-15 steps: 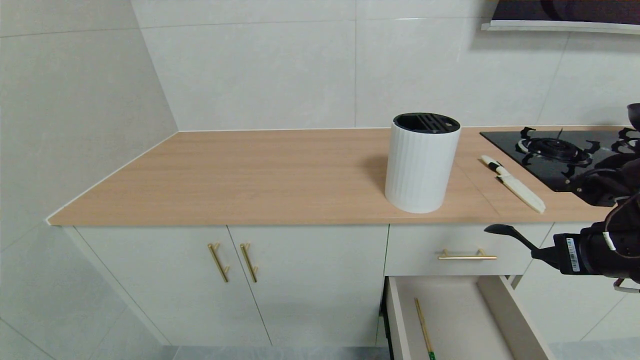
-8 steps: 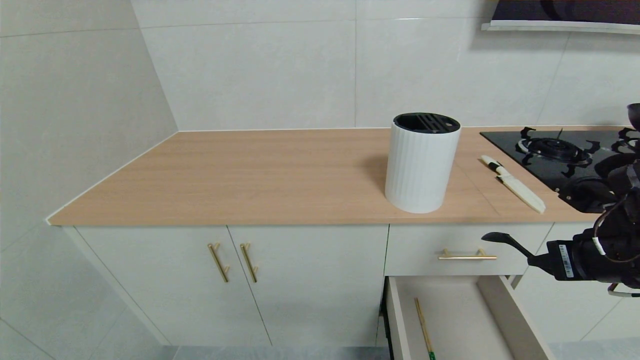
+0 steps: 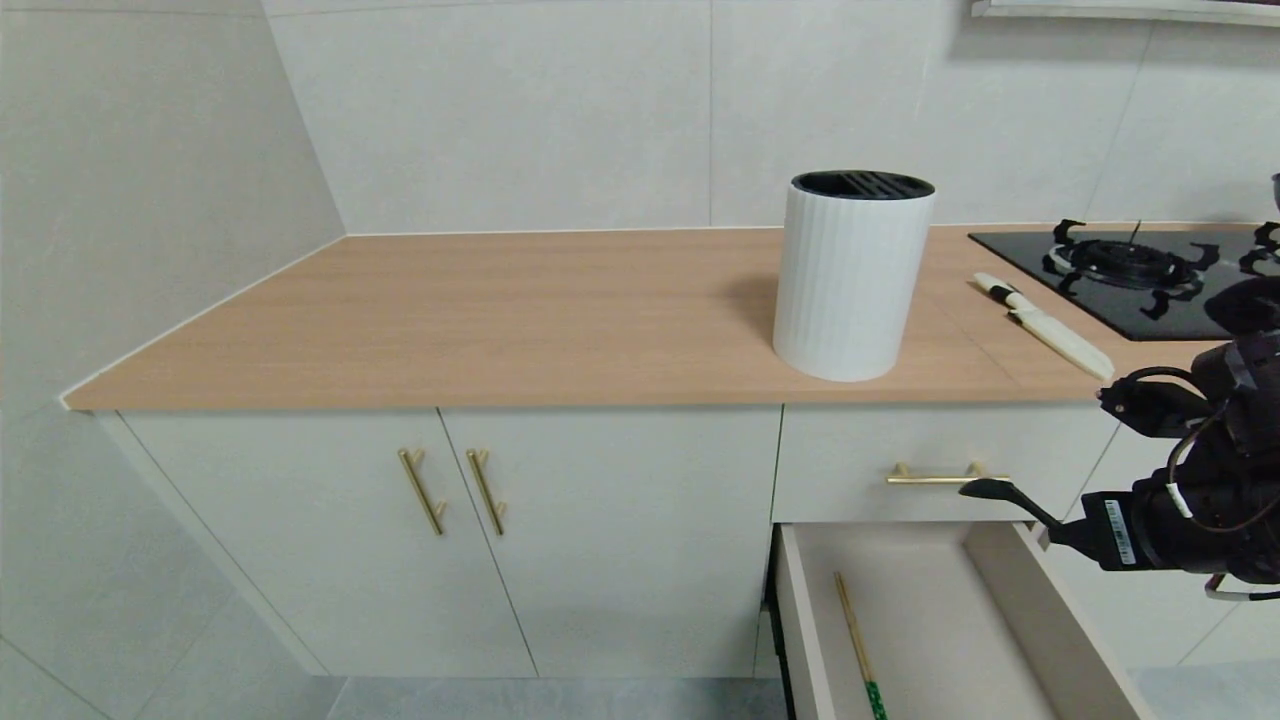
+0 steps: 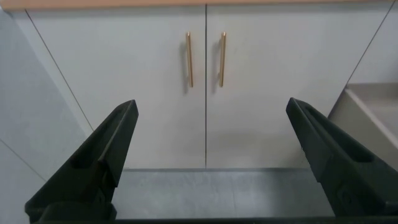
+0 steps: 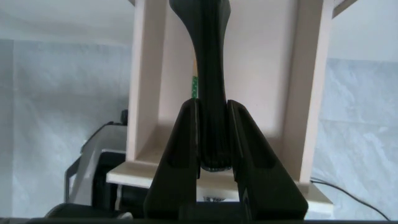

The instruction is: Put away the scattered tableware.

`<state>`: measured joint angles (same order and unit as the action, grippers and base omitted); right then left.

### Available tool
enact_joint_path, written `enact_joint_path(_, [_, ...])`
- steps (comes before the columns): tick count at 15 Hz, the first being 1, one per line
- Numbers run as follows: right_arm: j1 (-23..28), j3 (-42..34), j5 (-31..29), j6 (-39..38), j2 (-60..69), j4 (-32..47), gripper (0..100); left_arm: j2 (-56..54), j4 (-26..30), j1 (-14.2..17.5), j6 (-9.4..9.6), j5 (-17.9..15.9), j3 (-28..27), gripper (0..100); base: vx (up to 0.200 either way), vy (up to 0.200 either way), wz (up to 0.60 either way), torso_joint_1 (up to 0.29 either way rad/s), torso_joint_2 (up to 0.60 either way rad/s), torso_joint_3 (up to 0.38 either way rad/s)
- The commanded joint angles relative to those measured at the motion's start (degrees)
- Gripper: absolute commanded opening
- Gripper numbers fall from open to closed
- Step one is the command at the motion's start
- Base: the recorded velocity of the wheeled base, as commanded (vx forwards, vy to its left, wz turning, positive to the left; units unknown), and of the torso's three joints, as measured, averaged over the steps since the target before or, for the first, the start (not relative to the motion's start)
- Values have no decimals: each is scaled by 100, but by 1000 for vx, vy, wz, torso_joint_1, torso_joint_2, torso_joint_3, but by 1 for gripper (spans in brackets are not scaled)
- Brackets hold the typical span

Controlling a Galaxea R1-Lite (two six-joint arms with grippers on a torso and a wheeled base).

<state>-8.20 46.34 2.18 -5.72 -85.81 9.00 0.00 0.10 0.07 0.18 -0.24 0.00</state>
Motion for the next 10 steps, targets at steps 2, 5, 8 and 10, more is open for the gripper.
enact_joint_path(2, [-6,-19,2,71,-138,-3,0,0,-1,1,-1,-2,0,100,0,0,0,-193,483,290])
enact_joint_path(5, [-6,-46,2,71,-173,-3,0,0,-1,1,-1,-2,0,100,0,0,0,-173,466,300])
enact_joint_path(8, [-15,-55,2,71,-191,-3,0,0,-1,1,-1,-2,0,100,0,0,0,-162,461,308])
enact_joint_path(10, [-32,-55,2,71,-217,-3,0,0,-1,1,-1,-2,0,100,0,0,0,-139,456,317])
